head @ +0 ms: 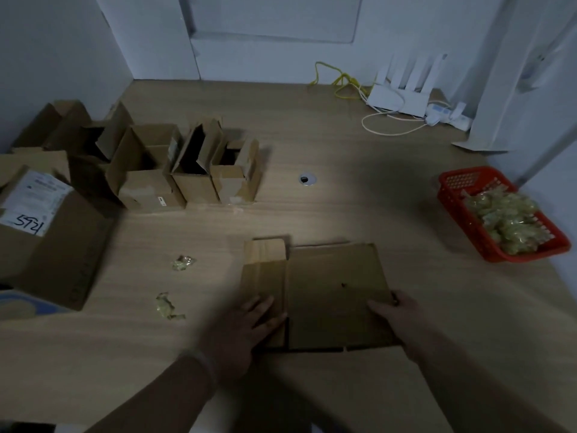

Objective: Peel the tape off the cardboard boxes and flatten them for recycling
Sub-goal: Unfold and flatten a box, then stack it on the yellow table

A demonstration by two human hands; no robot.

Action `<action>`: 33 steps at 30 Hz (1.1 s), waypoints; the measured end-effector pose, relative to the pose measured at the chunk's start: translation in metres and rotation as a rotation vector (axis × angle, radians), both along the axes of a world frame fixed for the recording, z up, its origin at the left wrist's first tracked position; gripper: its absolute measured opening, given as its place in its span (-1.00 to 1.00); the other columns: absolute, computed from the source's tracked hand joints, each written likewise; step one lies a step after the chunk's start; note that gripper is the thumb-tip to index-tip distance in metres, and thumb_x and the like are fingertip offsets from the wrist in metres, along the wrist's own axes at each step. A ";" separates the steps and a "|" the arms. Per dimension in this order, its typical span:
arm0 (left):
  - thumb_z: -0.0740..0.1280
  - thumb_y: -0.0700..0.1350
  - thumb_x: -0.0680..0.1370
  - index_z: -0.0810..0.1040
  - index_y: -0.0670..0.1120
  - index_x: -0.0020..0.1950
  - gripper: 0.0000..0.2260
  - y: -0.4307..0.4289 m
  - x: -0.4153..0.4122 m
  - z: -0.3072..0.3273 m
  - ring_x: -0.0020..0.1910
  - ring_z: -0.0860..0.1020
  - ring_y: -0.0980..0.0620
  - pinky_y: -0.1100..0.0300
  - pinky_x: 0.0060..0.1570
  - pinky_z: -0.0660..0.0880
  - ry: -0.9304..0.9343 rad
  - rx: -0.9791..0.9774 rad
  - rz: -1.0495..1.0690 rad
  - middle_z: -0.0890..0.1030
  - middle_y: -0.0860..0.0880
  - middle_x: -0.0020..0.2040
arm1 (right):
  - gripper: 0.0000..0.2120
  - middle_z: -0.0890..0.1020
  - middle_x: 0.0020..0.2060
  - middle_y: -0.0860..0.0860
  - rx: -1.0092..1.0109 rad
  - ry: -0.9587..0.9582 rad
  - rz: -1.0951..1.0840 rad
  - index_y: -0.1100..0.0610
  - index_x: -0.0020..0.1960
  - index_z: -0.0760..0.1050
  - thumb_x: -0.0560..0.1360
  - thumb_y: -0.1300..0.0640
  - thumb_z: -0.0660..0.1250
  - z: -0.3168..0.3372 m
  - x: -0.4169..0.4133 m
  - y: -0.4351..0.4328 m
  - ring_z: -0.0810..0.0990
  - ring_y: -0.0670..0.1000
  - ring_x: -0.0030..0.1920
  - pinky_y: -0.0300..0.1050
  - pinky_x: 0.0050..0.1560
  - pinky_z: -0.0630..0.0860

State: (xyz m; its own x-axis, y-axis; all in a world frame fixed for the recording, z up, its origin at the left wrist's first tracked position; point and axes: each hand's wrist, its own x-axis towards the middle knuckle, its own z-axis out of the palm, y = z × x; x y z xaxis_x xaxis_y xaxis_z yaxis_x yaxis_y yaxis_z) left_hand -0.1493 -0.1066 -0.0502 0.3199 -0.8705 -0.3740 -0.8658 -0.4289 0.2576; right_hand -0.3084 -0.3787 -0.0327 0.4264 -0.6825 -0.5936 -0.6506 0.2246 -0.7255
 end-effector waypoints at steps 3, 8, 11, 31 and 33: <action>0.19 -0.04 0.51 -0.22 0.31 0.50 -0.26 -0.001 -0.011 -0.014 0.52 -0.28 0.03 -0.08 0.48 -0.18 0.026 0.182 -0.024 -0.39 0.09 0.50 | -0.54 0.52 -0.17 0.00 -0.111 0.159 0.082 0.21 0.23 0.44 0.42 0.10 0.49 -0.023 -0.015 0.003 0.53 0.02 -0.21 -0.13 -0.29 0.49; 0.10 0.28 0.49 -0.09 0.20 0.55 -0.32 -0.017 -0.022 -0.030 0.49 0.09 -0.05 -0.07 0.46 -0.15 -0.074 0.038 0.150 0.12 0.02 0.53 | -0.36 0.53 0.03 0.06 -0.210 0.365 0.234 0.16 0.35 0.34 0.40 -0.03 0.50 -0.052 -0.026 0.005 0.57 0.12 -0.03 -0.05 -0.21 0.56; 0.06 0.33 0.51 0.09 0.10 0.54 -0.35 -0.049 -0.020 -0.036 0.35 0.25 -0.11 0.01 0.42 0.08 -0.178 -0.019 0.247 0.28 -0.02 0.40 | -0.13 0.29 0.43 0.12 -0.502 0.457 0.481 0.08 0.53 0.08 0.38 -0.15 0.43 -0.061 -0.030 0.003 0.23 0.11 0.40 -0.02 0.36 0.24; 0.19 0.46 0.31 0.16 0.22 0.50 -0.20 -0.077 0.007 -0.083 0.54 0.06 -0.08 -0.27 0.42 0.01 -0.185 -0.171 0.282 0.09 -0.12 0.56 | -0.21 0.25 0.50 0.09 -0.991 0.315 0.856 -0.05 0.54 0.14 0.41 -0.38 0.12 -0.094 0.030 0.017 0.10 0.11 0.53 0.25 0.45 0.11; 0.16 0.46 0.35 0.14 0.22 0.51 -0.22 -0.076 0.006 -0.083 0.55 0.03 -0.09 -0.27 0.43 -0.01 -0.196 -0.166 0.318 0.07 -0.11 0.57 | -0.24 0.27 0.49 0.09 -0.993 0.284 0.793 0.03 0.53 0.20 0.44 -0.34 0.13 -0.093 0.028 0.014 0.14 0.08 0.52 0.18 0.46 0.14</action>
State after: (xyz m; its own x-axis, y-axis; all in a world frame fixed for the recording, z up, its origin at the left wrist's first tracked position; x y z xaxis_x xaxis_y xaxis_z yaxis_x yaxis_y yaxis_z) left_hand -0.1437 -0.1826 -0.1329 0.6343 -0.7599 -0.1423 -0.7361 -0.6499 0.1894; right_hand -0.2806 -0.3647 -0.1260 0.8571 -0.5011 -0.1191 -0.5149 -0.8393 -0.1745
